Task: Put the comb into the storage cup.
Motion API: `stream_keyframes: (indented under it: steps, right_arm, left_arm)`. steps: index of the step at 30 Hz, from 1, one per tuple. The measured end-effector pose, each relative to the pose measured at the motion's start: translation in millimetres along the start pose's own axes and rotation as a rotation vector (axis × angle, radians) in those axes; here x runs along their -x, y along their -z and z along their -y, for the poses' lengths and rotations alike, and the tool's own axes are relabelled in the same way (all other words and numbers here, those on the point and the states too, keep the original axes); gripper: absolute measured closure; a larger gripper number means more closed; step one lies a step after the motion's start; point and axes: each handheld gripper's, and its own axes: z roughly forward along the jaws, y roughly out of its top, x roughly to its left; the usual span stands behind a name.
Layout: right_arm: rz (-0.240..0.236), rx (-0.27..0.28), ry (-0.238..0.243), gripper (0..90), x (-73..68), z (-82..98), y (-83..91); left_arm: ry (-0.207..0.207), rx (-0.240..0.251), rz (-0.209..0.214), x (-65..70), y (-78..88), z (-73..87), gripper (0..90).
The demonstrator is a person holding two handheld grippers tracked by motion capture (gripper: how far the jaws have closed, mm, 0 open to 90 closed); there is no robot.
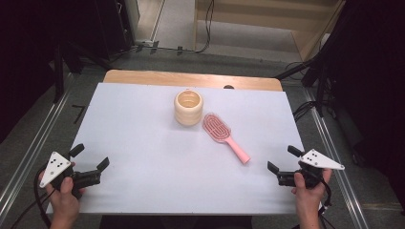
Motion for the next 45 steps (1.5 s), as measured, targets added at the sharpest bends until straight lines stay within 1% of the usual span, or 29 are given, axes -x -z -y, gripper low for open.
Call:
stream_keyframes:
  steps: [3,5,7,9,12,13,14,15,20,21,26,27,28,29,32,38,39,45]
  right_arm:
    - [0.002,-0.014,0.008,0.0,0.1,-4.8,-0.8]
    - [0.007,-0.042,0.015,0.0,-1.2,-12.7,-3.5]
    - [0.003,-0.047,0.02,0.0,-1.6,-15.4,-4.7]
    - [0.0,-0.07,0.025,0.0,-2.6,-23.6,-9.0]
    - [-0.008,-0.078,0.027,0.0,-3.3,-28.3,-12.5]
    - [-0.012,-0.087,0.038,0.0,-4.6,-32.7,-15.4]
    - [-0.012,-0.087,0.038,0.0,-4.6,-32.7,-15.4]
    - [-0.014,-0.095,0.042,0.0,-5.5,-36.6,-18.3]
    - [-0.018,-0.113,0.041,0.0,-8.4,-43.5,-24.7]
    - [-0.017,-0.125,0.041,0.0,-9.3,-47.3,-27.6]
    - [-0.014,-0.147,0.044,0.0,-9.0,-54.5,-34.5]
    - [-0.019,-0.161,0.051,0.0,-9.6,-58.0,-37.9]
    - [-0.019,-0.161,0.051,0.0,-9.6,-58.0,-37.9]
    - [-0.016,-0.182,0.052,0.0,-11.0,-61.4,-41.5]
    - [-0.018,-0.201,0.059,0.0,-12.2,-65.7,-46.7]
    - [-0.026,-0.221,0.07,0.0,-13.4,-71.2,-53.8]
    - [-0.027,-0.233,0.078,0.0,-13.1,-72.9,-57.1]
    - [-0.031,-0.259,0.088,0.0,-14.3,-77.4,-64.2]
  left_arm:
    - [-0.002,0.0,0.003,0.2,-0.2,0.0,0.0]
    - [-0.001,-0.001,0.001,0.3,-0.3,0.1,0.0]
    - [-0.002,0.0,0.001,0.2,-0.3,0.0,0.0]
    - [-0.001,-0.001,0.0,0.3,-0.2,0.1,0.0]
    - [-0.004,0.002,-0.001,0.3,0.1,0.1,0.0]
    - [-0.004,0.003,0.0,0.3,0.1,0.1,0.0]
    - [-0.004,0.003,0.0,0.3,0.1,0.1,0.0]
    - [-0.004,0.004,0.001,0.4,0.1,0.1,0.0]
    - [-0.006,0.005,0.001,0.9,0.3,0.1,0.0]
    - [-0.006,0.005,0.002,0.8,0.3,0.2,0.0]
    - [-0.005,0.006,0.004,0.4,0.6,0.1,0.0]
    - [-0.004,0.007,0.004,0.5,0.6,0.2,0.0]
    - [-0.003,0.007,0.004,0.5,0.6,0.2,0.0]
    - [-0.005,0.006,0.005,0.4,0.6,0.1,0.0]
    - [-0.004,0.007,0.004,0.5,0.8,0.2,0.0]
    - [-0.006,0.006,0.005,0.7,0.3,0.2,0.0]
    - [-0.006,0.006,0.006,0.8,0.2,0.2,0.0]
    - [-0.009,0.005,0.008,1.1,0.2,0.3,0.0]
